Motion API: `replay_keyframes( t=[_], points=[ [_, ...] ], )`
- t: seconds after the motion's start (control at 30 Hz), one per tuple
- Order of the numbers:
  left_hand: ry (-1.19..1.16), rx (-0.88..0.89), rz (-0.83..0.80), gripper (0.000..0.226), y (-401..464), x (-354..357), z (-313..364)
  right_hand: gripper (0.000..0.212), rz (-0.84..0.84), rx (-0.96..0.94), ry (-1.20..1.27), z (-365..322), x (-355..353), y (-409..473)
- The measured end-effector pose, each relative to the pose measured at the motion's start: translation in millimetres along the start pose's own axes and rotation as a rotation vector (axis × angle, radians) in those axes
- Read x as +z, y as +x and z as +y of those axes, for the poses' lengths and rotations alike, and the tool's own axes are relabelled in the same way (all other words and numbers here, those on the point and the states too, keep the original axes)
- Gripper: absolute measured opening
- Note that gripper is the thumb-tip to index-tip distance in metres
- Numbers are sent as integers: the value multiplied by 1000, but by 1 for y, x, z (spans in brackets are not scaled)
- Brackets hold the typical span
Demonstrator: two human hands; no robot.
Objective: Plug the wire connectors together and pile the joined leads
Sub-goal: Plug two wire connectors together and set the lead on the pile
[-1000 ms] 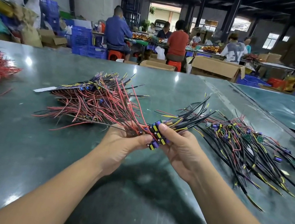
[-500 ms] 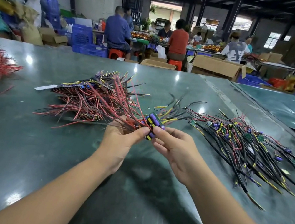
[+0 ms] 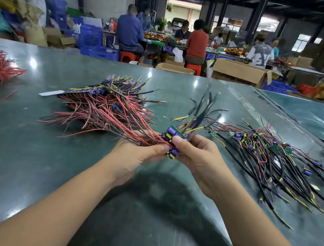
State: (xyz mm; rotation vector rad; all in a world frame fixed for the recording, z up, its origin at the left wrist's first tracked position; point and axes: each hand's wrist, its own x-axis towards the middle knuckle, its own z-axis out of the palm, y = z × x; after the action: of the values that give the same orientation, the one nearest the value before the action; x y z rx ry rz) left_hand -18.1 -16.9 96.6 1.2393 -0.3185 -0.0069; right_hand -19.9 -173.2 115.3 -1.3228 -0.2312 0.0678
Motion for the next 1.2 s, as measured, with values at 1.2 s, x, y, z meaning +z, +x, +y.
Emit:
replay_keyframes(
  t=[1.2],
  points=[
    [75, -1, 16, 18, 2, -6, -2, 44, 46, 276, -223, -1, -5, 2]
  ],
)
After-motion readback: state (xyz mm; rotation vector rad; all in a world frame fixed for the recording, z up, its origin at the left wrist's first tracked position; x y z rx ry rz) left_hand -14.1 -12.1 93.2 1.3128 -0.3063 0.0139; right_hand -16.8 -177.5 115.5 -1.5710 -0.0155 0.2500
